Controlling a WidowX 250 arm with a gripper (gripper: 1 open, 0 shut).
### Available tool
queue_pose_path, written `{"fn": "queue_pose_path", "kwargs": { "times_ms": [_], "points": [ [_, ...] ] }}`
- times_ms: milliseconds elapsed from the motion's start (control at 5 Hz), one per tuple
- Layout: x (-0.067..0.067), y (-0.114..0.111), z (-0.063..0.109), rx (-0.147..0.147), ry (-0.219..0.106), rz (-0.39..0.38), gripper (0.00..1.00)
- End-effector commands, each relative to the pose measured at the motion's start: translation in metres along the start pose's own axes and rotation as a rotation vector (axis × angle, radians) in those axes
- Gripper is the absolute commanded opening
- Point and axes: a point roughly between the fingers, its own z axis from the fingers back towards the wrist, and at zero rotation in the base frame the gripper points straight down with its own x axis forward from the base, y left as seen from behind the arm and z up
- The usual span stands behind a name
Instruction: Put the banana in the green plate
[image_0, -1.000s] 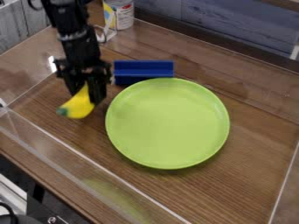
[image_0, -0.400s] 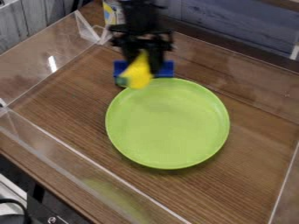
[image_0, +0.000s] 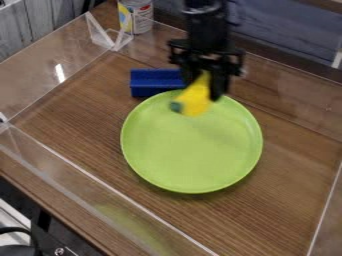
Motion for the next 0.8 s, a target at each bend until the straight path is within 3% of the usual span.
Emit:
{"fn": "queue_pose_path", "kwargs": {
  "times_ms": [0,200,600],
  "points": [
    [0.002,0.037,0.027,0.027,-0.079,0.001,0.00],
    [-0.002,0.059,0.037,0.032,-0.100,0.001,0.00],
    [-0.014,-0.007,0.031,-0.011,-0.082,-0.154,0.00]
  ]
}}
